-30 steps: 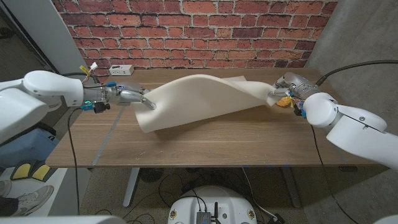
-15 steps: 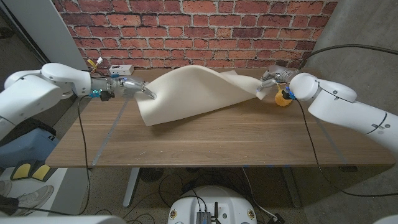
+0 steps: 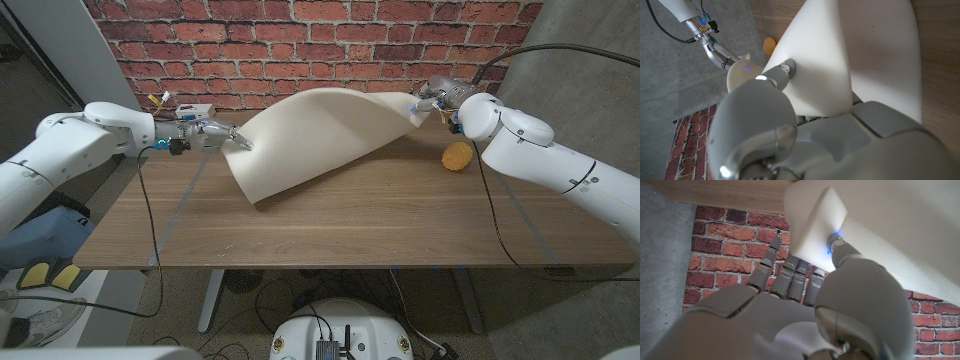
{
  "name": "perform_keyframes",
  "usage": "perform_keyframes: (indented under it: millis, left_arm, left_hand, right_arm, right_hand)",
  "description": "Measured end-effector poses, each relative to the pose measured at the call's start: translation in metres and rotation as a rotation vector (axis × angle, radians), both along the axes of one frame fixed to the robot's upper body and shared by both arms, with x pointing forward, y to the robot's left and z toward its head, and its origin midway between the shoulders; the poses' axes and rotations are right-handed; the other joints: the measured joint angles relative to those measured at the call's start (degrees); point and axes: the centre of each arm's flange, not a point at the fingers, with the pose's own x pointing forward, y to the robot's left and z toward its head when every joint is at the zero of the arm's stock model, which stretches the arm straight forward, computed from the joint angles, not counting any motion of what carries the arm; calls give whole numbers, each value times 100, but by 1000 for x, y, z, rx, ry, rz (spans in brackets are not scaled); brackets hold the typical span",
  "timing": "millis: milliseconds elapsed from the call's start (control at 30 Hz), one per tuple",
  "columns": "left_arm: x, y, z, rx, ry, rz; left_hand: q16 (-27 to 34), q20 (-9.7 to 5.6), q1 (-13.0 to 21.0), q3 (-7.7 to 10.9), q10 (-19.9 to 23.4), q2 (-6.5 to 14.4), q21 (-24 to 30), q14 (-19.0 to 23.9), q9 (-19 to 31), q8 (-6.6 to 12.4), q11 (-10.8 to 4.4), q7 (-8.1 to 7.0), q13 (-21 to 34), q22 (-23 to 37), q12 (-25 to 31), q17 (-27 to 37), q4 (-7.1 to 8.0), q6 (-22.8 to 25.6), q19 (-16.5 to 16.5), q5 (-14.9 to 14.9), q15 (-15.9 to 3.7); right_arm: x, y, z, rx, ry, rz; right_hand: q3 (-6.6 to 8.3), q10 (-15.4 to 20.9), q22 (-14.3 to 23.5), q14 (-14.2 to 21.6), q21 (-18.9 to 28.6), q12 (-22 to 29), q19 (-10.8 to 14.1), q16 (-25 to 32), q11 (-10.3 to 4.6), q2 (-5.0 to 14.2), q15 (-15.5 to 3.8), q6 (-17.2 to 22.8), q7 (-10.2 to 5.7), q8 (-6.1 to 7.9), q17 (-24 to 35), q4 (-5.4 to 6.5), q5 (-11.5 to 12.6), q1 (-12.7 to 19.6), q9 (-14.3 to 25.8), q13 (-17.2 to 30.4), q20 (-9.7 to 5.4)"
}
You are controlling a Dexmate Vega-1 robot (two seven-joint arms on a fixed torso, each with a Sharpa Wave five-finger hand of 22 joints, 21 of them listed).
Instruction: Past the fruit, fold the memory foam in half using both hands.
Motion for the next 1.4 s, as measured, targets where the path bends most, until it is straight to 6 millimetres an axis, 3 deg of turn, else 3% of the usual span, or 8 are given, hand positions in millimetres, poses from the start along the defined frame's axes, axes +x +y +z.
perform_keyframes:
  millis: [133,267,567,767,933,1100,1267,1400]
  left_arm:
    - [4,1,2,-29,2,4]
    - [7,3,4,-55,12,28]
    - [7,8,9,-89,22,96]
    - [6,10,13,-95,25,142]
    - [5,12,18,-94,20,166]
    - [5,14,19,-93,20,183]
    - [7,18,20,-93,22,219]
    - [7,20,22,-83,21,247]
  left_hand:
    - [-2,1,0,0,0,0,0,8,43,-7,0,2,1,0,0,0,0,-2,2,0,8]
    - [-3,31,0,36,0,0,0,9,82,-9,0,22,8,0,0,0,-10,-22,31,-5,9]
    - [-3,51,0,49,-1,0,22,-19,133,-40,1,23,170,1,0,0,3,-22,52,-17,44]
    - [-3,51,0,49,-21,0,22,-14,164,-44,22,23,171,1,0,28,3,-22,52,5,51]
    - [-3,50,1,65,-21,-1,22,-14,208,-48,23,23,172,-28,0,27,18,-22,52,5,52]
    - [-4,50,1,65,-21,-1,21,-34,235,-49,23,23,173,-28,0,27,19,-22,52,5,73]
    - [-4,50,1,74,-34,-1,21,-42,265,-74,35,23,175,-28,0,41,27,-22,51,4,83]
    - [-4,50,2,80,-50,-2,21,-43,293,-86,52,34,465,-28,0,56,33,-10,52,3,85]
  right_arm:
    - [1,-1,4,1,-13,4]
    - [2,-2,4,4,-22,11]
    - [1,-3,-2,25,-87,38]
    - [1,-5,-8,63,-148,69]
    - [2,-3,-13,123,-184,151]
    - [5,0,-17,227,-192,285]
    - [26,-22,-33,403,-198,355]
    - [26,-23,-35,455,-252,405]
  right_hand:
    - [-43,-825,0,-580,-109,-342,-246,-456,5,-184,61,-1209,17,0,-271,75,8,-443,-52,-158,97]
    - [-344,-1699,-2,-1277,-272,-398,-547,-794,46,-349,91,-2362,81,0,-395,216,56,-1019,-52,-282,172]
    - [-782,-3139,-28,-2648,-503,-415,-867,-1130,282,-486,317,-3727,238,16,-603,255,214,-1500,-52,-472,183]
    - [-1270,-3316,-27,-2986,-621,-295,-1056,-1056,310,-696,449,-3746,276,134,-715,599,236,-2312,-52,-537,234]
    - [-1614,-2920,-27,-2844,-687,-193,-1115,-918,226,-489,499,-3123,127,307,-781,1114,298,-3226,-51,-591,293]
    - [-1823,-2783,-27,-2795,-784,-193,-1359,-896,162,-398,511,-2940,55,307,-811,1357,319,-3677,-51,-604,334]
    - [-1882,-2790,-34,-2786,-785,-193,-1388,-896,229,-436,520,-3067,49,197,-862,1416,363,-3766,-78,-616,361]
    - [-1678,-3342,-53,-3035,-785,-352,-1416,-1004,210,-320,510,-3725,14,55,-1040,973,426,-3194,-78,-629,333]
